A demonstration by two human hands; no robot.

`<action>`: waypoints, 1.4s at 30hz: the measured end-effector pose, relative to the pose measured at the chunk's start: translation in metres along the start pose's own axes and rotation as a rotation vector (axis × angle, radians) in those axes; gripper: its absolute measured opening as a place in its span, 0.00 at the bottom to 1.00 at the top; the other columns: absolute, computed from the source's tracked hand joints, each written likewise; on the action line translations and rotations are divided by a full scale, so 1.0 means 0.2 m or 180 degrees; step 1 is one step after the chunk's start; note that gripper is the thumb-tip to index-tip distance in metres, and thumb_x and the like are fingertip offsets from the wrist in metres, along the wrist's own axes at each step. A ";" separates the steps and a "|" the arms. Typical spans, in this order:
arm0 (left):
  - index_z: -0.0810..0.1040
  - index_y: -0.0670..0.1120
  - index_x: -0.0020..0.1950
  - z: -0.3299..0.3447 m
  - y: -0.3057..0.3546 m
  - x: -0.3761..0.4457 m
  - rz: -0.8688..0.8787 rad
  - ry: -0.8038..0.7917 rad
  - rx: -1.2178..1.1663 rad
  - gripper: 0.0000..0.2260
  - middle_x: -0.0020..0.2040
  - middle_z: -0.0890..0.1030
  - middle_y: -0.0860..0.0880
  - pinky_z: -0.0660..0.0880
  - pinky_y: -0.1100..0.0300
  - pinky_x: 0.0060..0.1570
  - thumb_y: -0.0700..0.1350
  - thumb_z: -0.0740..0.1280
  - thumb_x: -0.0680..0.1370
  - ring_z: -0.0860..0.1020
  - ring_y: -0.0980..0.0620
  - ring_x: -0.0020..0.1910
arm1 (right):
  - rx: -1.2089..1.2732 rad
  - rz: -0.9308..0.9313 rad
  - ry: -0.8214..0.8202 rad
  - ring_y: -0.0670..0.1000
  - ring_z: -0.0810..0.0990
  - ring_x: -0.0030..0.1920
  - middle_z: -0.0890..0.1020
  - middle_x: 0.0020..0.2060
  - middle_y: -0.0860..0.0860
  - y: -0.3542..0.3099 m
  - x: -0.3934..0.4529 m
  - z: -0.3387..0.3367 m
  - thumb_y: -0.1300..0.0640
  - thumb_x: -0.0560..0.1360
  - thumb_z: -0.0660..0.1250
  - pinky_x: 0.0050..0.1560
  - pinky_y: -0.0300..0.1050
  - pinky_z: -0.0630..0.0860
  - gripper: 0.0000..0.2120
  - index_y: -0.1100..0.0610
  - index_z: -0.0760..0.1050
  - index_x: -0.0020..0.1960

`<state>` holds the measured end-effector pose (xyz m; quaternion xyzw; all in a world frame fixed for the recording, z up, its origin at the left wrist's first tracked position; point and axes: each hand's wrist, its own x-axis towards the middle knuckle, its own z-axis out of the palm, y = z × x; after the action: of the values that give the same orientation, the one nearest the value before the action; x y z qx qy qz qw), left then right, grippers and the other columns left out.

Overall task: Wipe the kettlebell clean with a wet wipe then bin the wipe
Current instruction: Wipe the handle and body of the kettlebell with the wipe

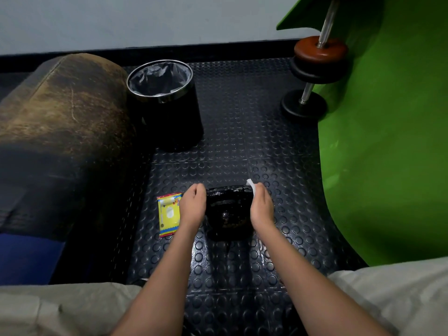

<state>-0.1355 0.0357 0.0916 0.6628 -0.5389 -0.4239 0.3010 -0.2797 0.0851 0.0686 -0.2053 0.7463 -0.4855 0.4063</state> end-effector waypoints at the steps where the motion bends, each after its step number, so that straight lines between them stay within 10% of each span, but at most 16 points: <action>1: 0.61 0.47 0.36 0.00 0.00 0.00 0.0004 -0.0004 -0.0015 0.13 0.33 0.65 0.51 0.59 0.54 0.34 0.46 0.55 0.81 0.62 0.52 0.34 | 0.0179 0.0368 -0.0154 0.51 0.77 0.49 0.80 0.49 0.50 -0.01 0.02 0.00 0.44 0.83 0.51 0.49 0.46 0.74 0.19 0.52 0.76 0.59; 3: 0.61 0.47 0.37 0.00 0.00 -0.01 -0.0006 -0.0013 -0.0022 0.13 0.33 0.64 0.51 0.59 0.55 0.33 0.46 0.55 0.81 0.62 0.53 0.33 | 0.0370 0.0889 -0.0423 0.55 0.79 0.54 0.81 0.54 0.55 -0.01 0.06 -0.01 0.42 0.81 0.50 0.58 0.52 0.76 0.22 0.52 0.77 0.62; 6: 0.61 0.47 0.37 -0.01 0.01 -0.01 -0.0038 -0.0007 0.0017 0.13 0.33 0.65 0.51 0.59 0.55 0.32 0.46 0.55 0.81 0.62 0.53 0.33 | 0.0427 0.1046 -0.0329 0.54 0.75 0.46 0.77 0.46 0.54 -0.02 0.08 -0.01 0.47 0.83 0.50 0.47 0.48 0.72 0.19 0.55 0.76 0.53; 10: 0.61 0.47 0.37 0.00 0.00 0.00 -0.0052 0.0015 -0.0024 0.13 0.33 0.65 0.51 0.59 0.55 0.32 0.46 0.56 0.81 0.62 0.53 0.33 | -0.0890 -0.0434 0.0291 0.51 0.74 0.39 0.78 0.40 0.51 -0.07 0.02 0.05 0.51 0.84 0.51 0.39 0.46 0.67 0.19 0.55 0.75 0.43; 19: 0.61 0.48 0.34 0.00 0.00 0.01 -0.0049 0.0074 -0.0001 0.14 0.32 0.66 0.52 0.62 0.54 0.33 0.46 0.56 0.81 0.63 0.52 0.33 | -0.1793 -0.2637 0.0363 0.47 0.76 0.61 0.82 0.54 0.44 0.07 -0.04 0.10 0.53 0.84 0.53 0.76 0.48 0.59 0.17 0.52 0.81 0.56; 31: 0.61 0.47 0.36 0.00 0.00 0.00 -0.0072 0.0026 -0.0062 0.13 0.33 0.65 0.51 0.59 0.54 0.32 0.46 0.55 0.81 0.62 0.53 0.33 | -0.0455 -0.0208 0.0358 0.53 0.75 0.43 0.79 0.46 0.55 0.00 -0.03 0.01 0.51 0.86 0.48 0.42 0.47 0.67 0.18 0.55 0.75 0.51; 42: 0.61 0.47 0.36 0.00 -0.01 0.01 -0.0033 0.0071 0.0060 0.13 0.33 0.66 0.51 0.61 0.53 0.35 0.46 0.55 0.81 0.63 0.51 0.34 | -0.1684 -0.2156 0.0695 0.49 0.76 0.61 0.81 0.55 0.47 0.06 -0.06 0.10 0.54 0.85 0.50 0.77 0.52 0.60 0.17 0.55 0.78 0.57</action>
<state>-0.1351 0.0339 0.0886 0.6730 -0.5361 -0.4130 0.2985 -0.2552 0.0869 0.0584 -0.4827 0.7741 -0.4024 0.0765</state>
